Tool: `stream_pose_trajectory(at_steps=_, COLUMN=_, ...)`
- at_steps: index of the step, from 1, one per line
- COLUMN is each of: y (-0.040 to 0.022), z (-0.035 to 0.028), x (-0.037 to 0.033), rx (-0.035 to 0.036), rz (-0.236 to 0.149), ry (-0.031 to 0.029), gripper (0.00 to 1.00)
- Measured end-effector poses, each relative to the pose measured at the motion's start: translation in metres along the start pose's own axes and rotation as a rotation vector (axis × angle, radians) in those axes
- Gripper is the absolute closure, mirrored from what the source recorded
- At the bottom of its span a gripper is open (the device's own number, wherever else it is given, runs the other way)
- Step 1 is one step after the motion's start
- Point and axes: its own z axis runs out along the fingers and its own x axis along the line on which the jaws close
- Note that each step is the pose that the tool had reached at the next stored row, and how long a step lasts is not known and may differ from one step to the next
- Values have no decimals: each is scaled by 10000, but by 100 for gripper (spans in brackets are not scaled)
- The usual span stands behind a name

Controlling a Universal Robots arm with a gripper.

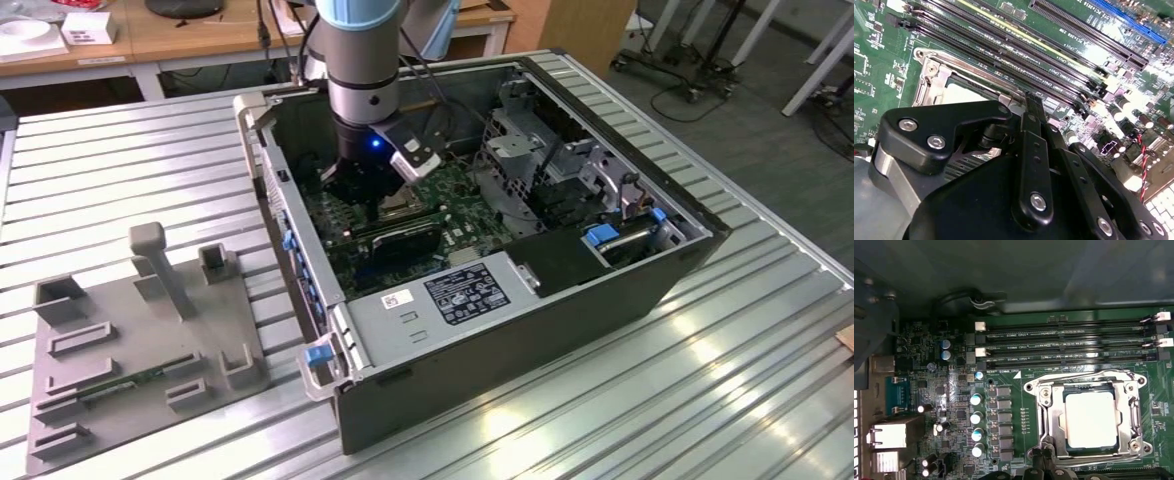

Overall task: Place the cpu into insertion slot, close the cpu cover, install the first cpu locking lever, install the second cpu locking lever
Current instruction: 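Install the second cpu locking lever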

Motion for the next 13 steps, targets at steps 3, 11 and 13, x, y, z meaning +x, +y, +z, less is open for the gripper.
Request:
stream_pose_trajectory(at_steps=3, y=-1, z=5, x=26, rx=-5, rz=1, ry=-24, gripper=89)
stream_pose_trajectory(at_steps=11, y=-5, z=21, x=58, rx=-5, rz=1, ry=-61, gripper=89)
stream_pose_trajectory(at_steps=13, y=-6, z=28, x=62, rx=-3, rz=-1, ry=-69, gripper=89)
